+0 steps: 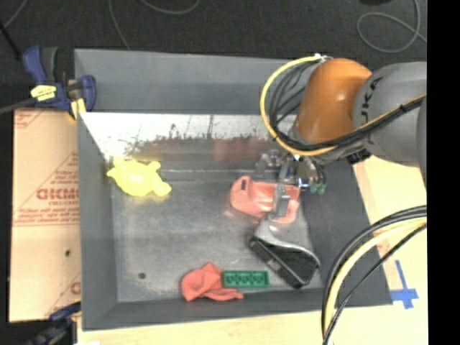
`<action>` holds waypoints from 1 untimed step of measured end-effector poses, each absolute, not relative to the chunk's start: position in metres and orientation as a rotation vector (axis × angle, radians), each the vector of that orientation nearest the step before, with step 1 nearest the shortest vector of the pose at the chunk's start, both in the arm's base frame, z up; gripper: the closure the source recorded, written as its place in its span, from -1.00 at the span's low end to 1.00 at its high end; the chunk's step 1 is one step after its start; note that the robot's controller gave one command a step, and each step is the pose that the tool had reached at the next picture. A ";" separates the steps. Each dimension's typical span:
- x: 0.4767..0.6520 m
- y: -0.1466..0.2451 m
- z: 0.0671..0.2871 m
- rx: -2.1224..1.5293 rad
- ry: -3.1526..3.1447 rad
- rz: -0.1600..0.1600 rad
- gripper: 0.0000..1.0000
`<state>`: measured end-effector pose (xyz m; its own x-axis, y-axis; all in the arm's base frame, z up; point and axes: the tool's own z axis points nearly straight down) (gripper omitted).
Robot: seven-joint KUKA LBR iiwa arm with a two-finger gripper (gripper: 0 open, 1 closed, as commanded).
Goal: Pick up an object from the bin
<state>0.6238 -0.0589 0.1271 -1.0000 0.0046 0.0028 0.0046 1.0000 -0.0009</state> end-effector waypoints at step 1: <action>0.625 -0.059 0.132 -0.006 -3.145 0.002 -1.00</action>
Offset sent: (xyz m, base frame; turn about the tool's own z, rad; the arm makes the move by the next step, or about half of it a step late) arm -0.0016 -0.0038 -0.0571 0.0411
